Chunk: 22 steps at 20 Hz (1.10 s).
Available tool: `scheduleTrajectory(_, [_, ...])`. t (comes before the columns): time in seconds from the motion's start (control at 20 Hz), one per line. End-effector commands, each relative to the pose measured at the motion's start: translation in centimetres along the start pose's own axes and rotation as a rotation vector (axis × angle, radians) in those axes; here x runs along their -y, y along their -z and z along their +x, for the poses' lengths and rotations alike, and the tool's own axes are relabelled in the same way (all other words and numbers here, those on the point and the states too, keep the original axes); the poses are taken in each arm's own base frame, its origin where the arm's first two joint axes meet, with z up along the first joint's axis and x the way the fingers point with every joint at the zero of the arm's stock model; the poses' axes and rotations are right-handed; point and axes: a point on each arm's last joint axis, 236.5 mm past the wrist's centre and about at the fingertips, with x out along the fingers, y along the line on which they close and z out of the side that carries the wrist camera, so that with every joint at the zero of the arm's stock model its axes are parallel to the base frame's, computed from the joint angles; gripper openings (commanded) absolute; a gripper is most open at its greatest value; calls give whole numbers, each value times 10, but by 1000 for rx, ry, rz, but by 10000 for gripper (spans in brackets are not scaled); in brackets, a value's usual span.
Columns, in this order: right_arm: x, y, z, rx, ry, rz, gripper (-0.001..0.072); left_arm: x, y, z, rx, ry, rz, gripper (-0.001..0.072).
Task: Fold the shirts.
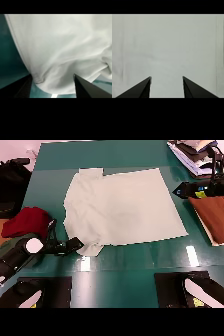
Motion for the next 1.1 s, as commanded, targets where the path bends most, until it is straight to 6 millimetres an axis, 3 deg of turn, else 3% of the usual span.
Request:
scheduleTrajectory(0.0, [-5,1,-1,-2,-19,7,450,21,-14,1,53,78,-40,509])
scheduleTrajectory(0.05, [-4,2,-1,-6,-17,6,450,34,-25,-5,87,107,-4,199])
scheduleTrajectory(0.1, [-2,6,-1,-23,-10,7,450,46,-34,-13,117,129,48,28])
scheduleTrajectory(0.25, [31,39,-3,-136,22,84,450,70,-70,-46,215,127,155,23])
scheduleTrajectory(0.4, [94,116,2,-276,80,310,455,68,-92,-72,258,64,235,24])
scheduleTrajectory(0.45, [113,141,3,-291,101,403,504,68,-92,-75,255,56,259,24])
scheduleTrajectory(0.5, [130,167,3,-302,119,513,600,68,-92,-76,255,55,270,24])
scheduleTrajectory(0.6, [146,211,8,-330,125,688,583,68,-92,-76,254,55,270,24])
scheduleTrajectory(0.65, [148,227,13,-347,119,747,505,68,-92,-76,253,55,270,24])
scheduleTrajectory(0.7, [146,238,20,-361,96,802,493,67,-91,-75,249,53,270,24])
scheduleTrajectory(0.8, [142,246,37,-362,48,857,492,67,-90,-75,244,51,270,24])
scheduleTrajectory(1.05, [152,201,67,-171,-51,930,431,64,-85,-74,220,43,268,24])
